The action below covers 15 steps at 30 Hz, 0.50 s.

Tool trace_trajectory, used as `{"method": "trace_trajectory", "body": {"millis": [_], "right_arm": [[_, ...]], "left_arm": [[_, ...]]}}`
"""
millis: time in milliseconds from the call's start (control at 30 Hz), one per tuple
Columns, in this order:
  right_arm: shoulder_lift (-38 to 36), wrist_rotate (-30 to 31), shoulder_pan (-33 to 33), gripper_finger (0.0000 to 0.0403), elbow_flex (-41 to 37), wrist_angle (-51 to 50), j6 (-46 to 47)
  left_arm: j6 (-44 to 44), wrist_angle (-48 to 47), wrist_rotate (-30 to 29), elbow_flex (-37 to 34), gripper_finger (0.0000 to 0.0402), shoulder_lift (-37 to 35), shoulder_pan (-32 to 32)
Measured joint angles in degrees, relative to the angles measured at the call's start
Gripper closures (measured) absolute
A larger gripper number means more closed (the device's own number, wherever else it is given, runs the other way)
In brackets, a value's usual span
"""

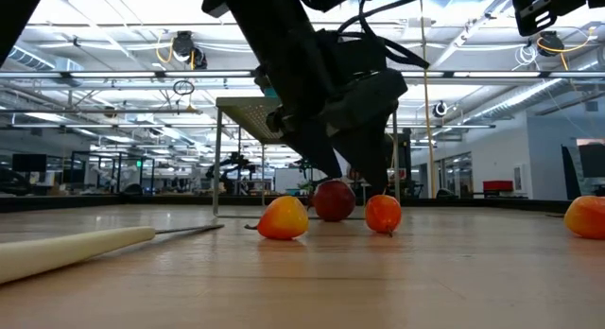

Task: Pick & Place Fruit
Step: Put the pomegranate into the blue strainer bowl on the shelf

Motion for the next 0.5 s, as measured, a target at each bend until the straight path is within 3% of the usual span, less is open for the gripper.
{"method": "trace_trajectory", "body": {"millis": [500], "right_arm": [[-0.02,0.0,-0.01,0.0403,0.0,0.0,-0.04]], "left_arm": [[0.24,-0.05,-2.51,0.0,0.0016,0.0,0.02]]}}
